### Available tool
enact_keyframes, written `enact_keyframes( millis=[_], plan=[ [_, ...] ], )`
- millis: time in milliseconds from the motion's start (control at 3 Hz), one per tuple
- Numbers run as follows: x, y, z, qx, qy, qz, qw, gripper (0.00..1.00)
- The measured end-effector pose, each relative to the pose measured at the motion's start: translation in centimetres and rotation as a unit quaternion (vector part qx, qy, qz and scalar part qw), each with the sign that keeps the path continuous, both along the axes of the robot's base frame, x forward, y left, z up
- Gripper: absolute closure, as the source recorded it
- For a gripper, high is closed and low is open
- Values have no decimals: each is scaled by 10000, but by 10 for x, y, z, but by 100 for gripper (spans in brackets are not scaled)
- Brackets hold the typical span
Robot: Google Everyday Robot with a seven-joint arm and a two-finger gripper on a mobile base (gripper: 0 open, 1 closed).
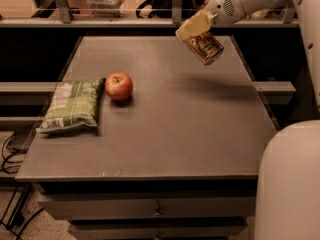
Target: Place orange can upright
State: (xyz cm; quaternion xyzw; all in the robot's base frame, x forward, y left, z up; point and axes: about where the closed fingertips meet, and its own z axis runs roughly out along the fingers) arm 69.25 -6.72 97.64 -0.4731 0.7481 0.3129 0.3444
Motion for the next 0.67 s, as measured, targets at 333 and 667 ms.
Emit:
enact_keyframes(
  millis=[333,667],
  plan=[
    [-10,6,0,-148,-204,273,9993,100],
    [-31,14,3,-375,-499,762,9951,100]
  ],
)
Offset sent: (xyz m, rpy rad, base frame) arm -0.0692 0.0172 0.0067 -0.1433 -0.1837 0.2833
